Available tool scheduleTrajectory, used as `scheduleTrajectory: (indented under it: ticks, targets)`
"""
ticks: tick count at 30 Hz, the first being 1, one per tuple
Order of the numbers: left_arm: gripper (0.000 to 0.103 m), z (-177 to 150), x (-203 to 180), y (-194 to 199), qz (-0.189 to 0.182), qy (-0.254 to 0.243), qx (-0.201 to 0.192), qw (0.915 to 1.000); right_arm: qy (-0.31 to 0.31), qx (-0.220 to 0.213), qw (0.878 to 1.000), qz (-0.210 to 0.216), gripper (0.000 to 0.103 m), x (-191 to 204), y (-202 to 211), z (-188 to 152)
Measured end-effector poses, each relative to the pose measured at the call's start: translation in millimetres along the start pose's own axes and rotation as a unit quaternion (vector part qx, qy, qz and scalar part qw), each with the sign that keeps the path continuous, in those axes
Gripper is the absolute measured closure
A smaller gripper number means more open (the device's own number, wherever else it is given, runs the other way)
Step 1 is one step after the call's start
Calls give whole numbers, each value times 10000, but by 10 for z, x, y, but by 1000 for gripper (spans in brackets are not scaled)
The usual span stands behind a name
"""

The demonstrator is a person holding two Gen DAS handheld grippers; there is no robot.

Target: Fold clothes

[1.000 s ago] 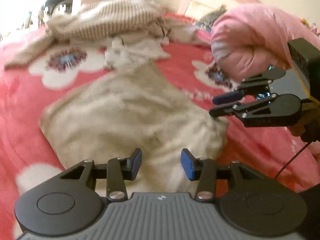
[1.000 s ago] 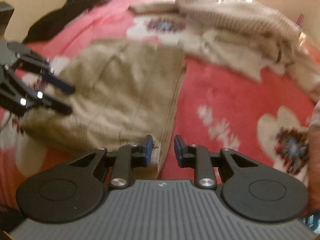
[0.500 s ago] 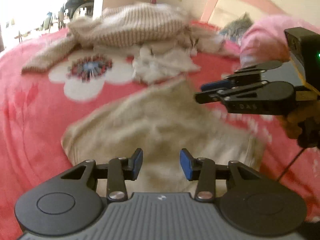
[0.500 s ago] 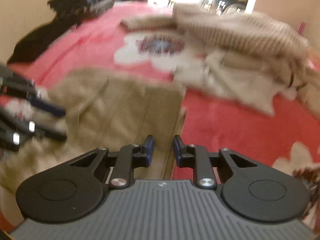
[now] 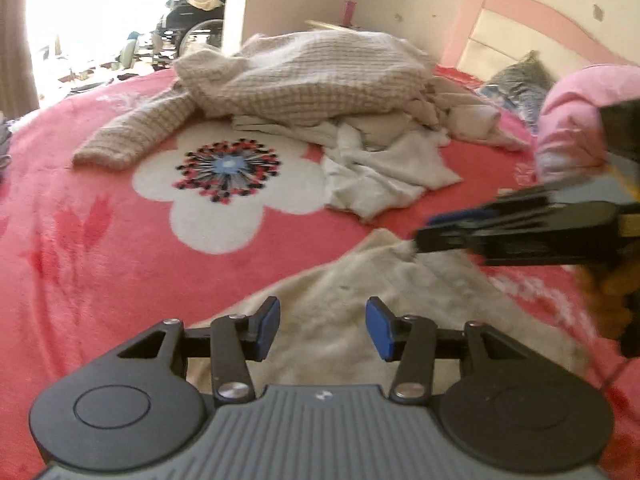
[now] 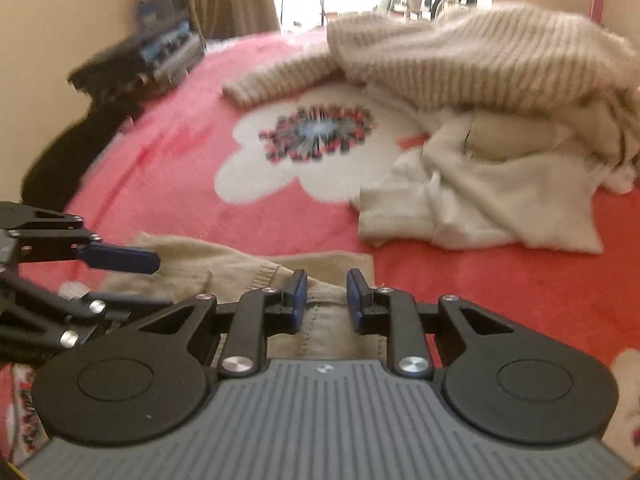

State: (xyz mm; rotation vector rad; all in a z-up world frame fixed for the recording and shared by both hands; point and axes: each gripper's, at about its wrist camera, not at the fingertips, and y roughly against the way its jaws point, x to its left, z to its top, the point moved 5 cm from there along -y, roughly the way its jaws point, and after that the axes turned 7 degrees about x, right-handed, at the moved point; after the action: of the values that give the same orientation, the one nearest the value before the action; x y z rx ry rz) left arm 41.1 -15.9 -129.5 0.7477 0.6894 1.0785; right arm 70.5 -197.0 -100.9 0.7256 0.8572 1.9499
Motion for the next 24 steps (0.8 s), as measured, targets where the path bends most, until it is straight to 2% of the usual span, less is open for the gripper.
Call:
scheduleTrajectory:
  ticks: [1, 3, 5, 8, 10, 11, 13, 15, 16, 18, 19, 21, 24]
  targets:
    - [53, -1, 37, -61, 105, 20, 107, 9999, -59, -15, 10000, -8, 82, -23, 41, 0]
    - [52, -14, 106, -228, 28, 195, 326, 9993, -129, 159, 9998, -87, 83, -79, -90, -57]
    - [54, -15, 119, -117, -41, 342, 220, 9992, -225, 309, 9992, -101, 84, -136, -261, -117]
    - [54, -92, 80, 263, -207, 389, -45, 9990, -279, 124, 9995, -30, 83, -114, 23, -94]
    - [53, -172, 43, 539, -340, 383, -226, 9984, -171, -55, 9997, 139, 83, -76, 358, -157]
    - [53, -253, -11, 633, -426, 296, -216, 9984, -114, -145, 9996, 227, 82, -56, 529, -191]
    - [53, -413, -148, 771, -665, 109, -151, 9976, -33, -87, 9976, 690, 82, 13, 810, -357]
    - [52, -631, -393, 730, -887, -217, 157, 9957, 148, 52, 9951, 977, 83, 85, 922, -576]
    - [52, -732, -514, 672, -939, -386, 354, 9942, 227, 180, 9948, 978, 83, 116, 906, -703]
    - [54, -887, -689, 505, -701, -585, 722, 9932, 118, 506, 9965, 661, 83, 142, 671, -921]
    - [54, -896, -745, 518, -541, -735, 643, 9938, 56, 671, 9965, 495, 83, 154, 550, -1030]
    - [55, -864, -802, 575, -351, -871, 569, 9940, -89, 496, 9982, 326, 83, 201, 566, -1036]
    - [55, -807, -754, 704, -385, -491, 536, 9966, -224, 186, 9994, 190, 82, 261, 823, -980]
